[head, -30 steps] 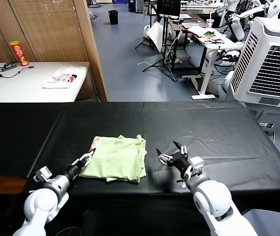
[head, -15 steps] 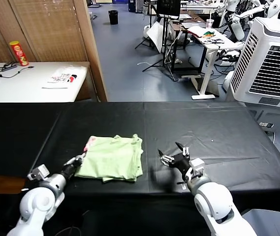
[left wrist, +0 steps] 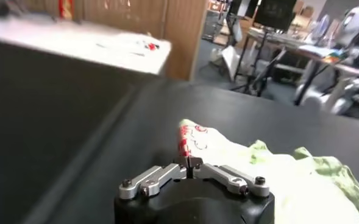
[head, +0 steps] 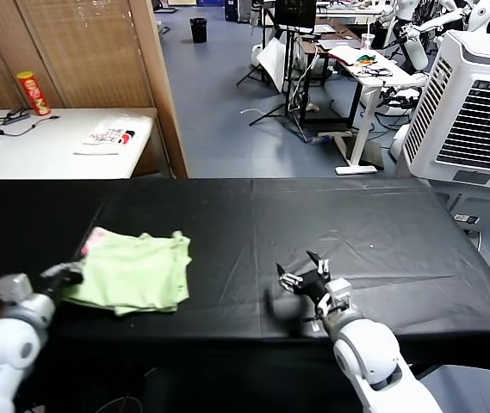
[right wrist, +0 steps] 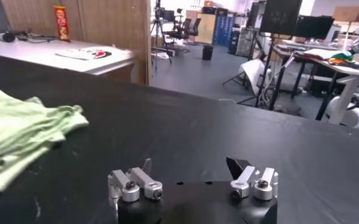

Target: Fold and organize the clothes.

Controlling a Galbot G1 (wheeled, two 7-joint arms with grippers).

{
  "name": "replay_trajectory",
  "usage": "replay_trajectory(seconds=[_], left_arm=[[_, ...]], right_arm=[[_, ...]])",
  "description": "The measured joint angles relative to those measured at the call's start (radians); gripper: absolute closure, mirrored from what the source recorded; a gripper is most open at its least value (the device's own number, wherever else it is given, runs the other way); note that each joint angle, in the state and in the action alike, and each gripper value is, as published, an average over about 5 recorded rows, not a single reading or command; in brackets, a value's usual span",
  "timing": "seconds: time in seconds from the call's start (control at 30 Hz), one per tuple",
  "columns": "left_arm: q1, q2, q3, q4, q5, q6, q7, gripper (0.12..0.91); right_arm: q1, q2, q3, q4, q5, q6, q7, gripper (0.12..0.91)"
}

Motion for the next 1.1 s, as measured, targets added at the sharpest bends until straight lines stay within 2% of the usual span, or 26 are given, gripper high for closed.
replay_trajectory(seconds=[0.17, 0.3, 0.43, 0.53, 0.6, 0.73, 0.83, 1.0, 1.1], left_arm=[[0.010, 0.104, -0.067, -0.066, 0.085, 0.016, -0.014, 0.899], [0.005, 0.114, -0.059, -0.157, 0.129, 0.039, -0.048, 0.899], [-0.003, 0.067, 0.026, -0.227, 0.167, 0.038, -0.075, 0.899], [-0.022, 0.005, 0.139, -0.239, 0.192, 0.025, -0.092, 0.899], [-0.042, -0.042, 0.226, -0.235, 0.212, 0.016, -0.090, 0.899], [-0.086, -0.142, 0.394, -0.206, 0.278, 0.002, -0.054, 0.899], [-0.099, -0.202, 0.484, -0.195, 0.334, -0.013, -0.008, 0.840], [-0.094, -0.232, 0.540, -0.210, 0.386, -0.071, 0.084, 0.572], [-0.086, -0.230, 0.539, -0.221, 0.383, -0.103, 0.109, 0.406]], right_arm=[[0.000, 0.001, 0.001, -0.006, 0.004, 0.002, 0.000, 0.227], [-0.010, 0.002, 0.002, -0.007, 0.001, 0.003, -0.002, 0.227], [-0.030, 0.000, 0.012, 0.005, -0.007, 0.003, -0.005, 0.227], [-0.049, -0.004, 0.022, 0.012, -0.008, 0.003, -0.006, 0.227], [-0.059, -0.005, 0.027, 0.016, -0.003, 0.000, -0.006, 0.227], [-0.065, -0.013, 0.027, 0.026, 0.045, -0.013, -0.006, 0.227], [-0.057, -0.026, 0.016, 0.030, 0.113, -0.032, -0.006, 0.227], [-0.033, -0.042, -0.004, 0.027, 0.240, -0.086, 0.001, 0.227], [-0.008, -0.036, -0.020, 0.013, 0.313, -0.106, 0.021, 0.227]])
